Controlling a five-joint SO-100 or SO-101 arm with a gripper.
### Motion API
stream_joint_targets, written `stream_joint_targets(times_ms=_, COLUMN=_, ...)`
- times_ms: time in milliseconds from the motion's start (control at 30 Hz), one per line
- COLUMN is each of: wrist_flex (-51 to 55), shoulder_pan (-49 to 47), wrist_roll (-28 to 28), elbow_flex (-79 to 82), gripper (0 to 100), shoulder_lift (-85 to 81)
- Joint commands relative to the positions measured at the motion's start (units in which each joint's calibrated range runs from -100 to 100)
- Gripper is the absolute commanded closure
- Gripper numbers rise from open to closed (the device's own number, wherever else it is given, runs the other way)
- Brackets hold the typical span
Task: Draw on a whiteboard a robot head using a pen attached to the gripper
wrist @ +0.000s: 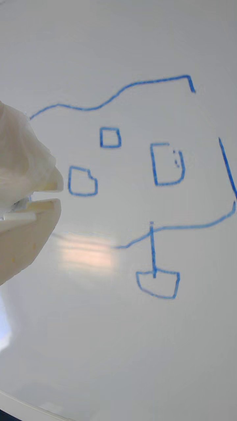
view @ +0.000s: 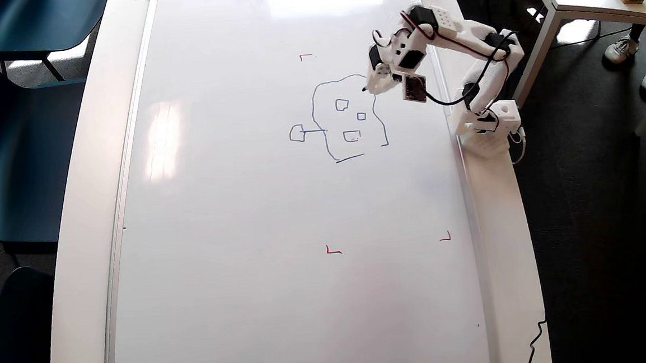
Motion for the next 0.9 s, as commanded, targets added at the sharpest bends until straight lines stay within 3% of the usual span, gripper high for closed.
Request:
stream_joint_targets(times_ms=0, wrist_flex=-3.02, shoulder_pan=-0.08, wrist_roll=1.18, elbow_flex=17.77, gripper=99, shoulder_lift=-16.76)
stream_joint_targets(times_ms=200, wrist_flex=-2.58, shoulder_pan=-3.03, wrist_roll=1.23, elbow_flex=30.03, gripper=99, shoulder_lift=-31.27)
stream_joint_targets(times_ms=367, wrist_flex=-2.67, shoulder_pan=-5.01, wrist_roll=1.23, elbow_flex=31.21, gripper=99, shoulder_lift=-37.73)
stream_joint_targets(times_ms=867, wrist_flex=-6.32, shoulder_pan=-4.43, wrist_roll=1.23, elbow_flex=56.26, gripper=99, shoulder_lift=-70.6)
